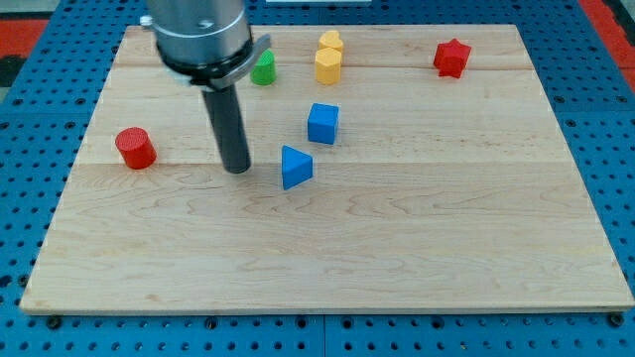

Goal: Point your arm at the right side of the green star

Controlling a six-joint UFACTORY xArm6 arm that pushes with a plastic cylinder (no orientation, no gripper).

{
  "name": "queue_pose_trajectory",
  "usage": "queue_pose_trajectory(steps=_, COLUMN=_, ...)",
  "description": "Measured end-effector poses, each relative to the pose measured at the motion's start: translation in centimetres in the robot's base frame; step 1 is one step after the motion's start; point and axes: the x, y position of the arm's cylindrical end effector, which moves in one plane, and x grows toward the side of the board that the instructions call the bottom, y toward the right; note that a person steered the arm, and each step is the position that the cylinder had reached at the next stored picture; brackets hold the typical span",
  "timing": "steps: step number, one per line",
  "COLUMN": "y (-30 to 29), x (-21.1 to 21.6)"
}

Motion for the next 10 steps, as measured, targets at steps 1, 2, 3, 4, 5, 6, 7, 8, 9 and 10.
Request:
queue_pose_trajectory(steps=1, y=-0.1, x=-2.9)
queue_pose_trajectory(steps=2, y=-2.4, x=-6.4)
queue_pose_trajectory(steps=3, y=-2.9, x=-9.5)
queue_pose_trajectory(steps=4, y=-2.9, x=-9.8)
queue_pose_trajectory(steps=5, y=-2.9, x=-11.8)
queue_pose_trajectory(steps=6, y=-2.9, x=-15.1)
queue_pose_trajectory(steps=7, y=-2.9, x=-15.7)
queue_pose_trajectory(steps=8, y=-2.9, x=-16.9)
queue_pose_trajectory(steps=9, y=-2.9, x=-18.1)
queue_pose_trajectory(steps=10, y=-2.9, x=-18.1)
